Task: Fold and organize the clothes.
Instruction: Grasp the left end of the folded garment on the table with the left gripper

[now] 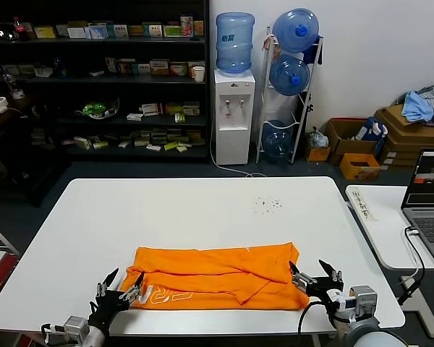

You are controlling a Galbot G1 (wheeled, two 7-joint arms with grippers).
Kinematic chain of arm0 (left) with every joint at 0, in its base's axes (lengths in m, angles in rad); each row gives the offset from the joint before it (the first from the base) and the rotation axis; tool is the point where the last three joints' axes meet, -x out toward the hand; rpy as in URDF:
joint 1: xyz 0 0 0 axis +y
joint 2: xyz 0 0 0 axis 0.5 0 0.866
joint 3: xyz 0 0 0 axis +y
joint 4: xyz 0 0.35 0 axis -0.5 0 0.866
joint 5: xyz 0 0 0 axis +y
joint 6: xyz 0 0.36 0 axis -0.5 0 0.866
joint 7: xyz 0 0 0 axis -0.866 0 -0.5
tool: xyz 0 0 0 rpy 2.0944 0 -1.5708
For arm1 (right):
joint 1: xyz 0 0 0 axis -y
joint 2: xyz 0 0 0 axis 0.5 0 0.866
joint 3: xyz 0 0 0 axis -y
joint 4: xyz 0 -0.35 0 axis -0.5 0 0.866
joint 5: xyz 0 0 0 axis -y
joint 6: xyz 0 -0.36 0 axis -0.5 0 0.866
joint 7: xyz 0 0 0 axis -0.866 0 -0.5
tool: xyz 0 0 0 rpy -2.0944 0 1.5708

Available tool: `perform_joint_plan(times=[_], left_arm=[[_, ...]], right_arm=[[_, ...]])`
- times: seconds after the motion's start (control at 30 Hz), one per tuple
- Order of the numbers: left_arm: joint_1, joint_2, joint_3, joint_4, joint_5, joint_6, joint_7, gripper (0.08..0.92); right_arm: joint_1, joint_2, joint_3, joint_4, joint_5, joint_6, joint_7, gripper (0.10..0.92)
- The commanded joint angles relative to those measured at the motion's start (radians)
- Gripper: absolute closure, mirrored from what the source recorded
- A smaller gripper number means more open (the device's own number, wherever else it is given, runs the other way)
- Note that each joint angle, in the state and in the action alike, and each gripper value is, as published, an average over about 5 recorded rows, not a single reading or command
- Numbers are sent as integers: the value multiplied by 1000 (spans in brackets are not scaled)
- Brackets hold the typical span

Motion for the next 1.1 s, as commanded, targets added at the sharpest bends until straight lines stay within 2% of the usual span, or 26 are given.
perform_joint_plan(times=[0.03, 0.27, 0.6, 0.7, 1.1], left_arm=[[-76, -5, 33, 54, -38, 44, -4, 182], [-138, 36, 48, 54, -159, 143, -31, 177], [-149, 42, 72, 62, -171, 192, -62, 184], [-149, 37, 78, 65, -170, 195, -69, 232], [-142, 31, 83, 52, -172, 197, -76, 573]], right_arm=[[-16, 12, 24, 9, -7, 2, -1, 203], [-18, 15, 25, 9, -5, 0, -1, 203], [-8, 17, 21, 6, 0, -2, 0, 203], [-7, 18, 20, 6, 0, -2, 0, 203], [-11, 21, 22, 10, 0, -2, -1, 203]])
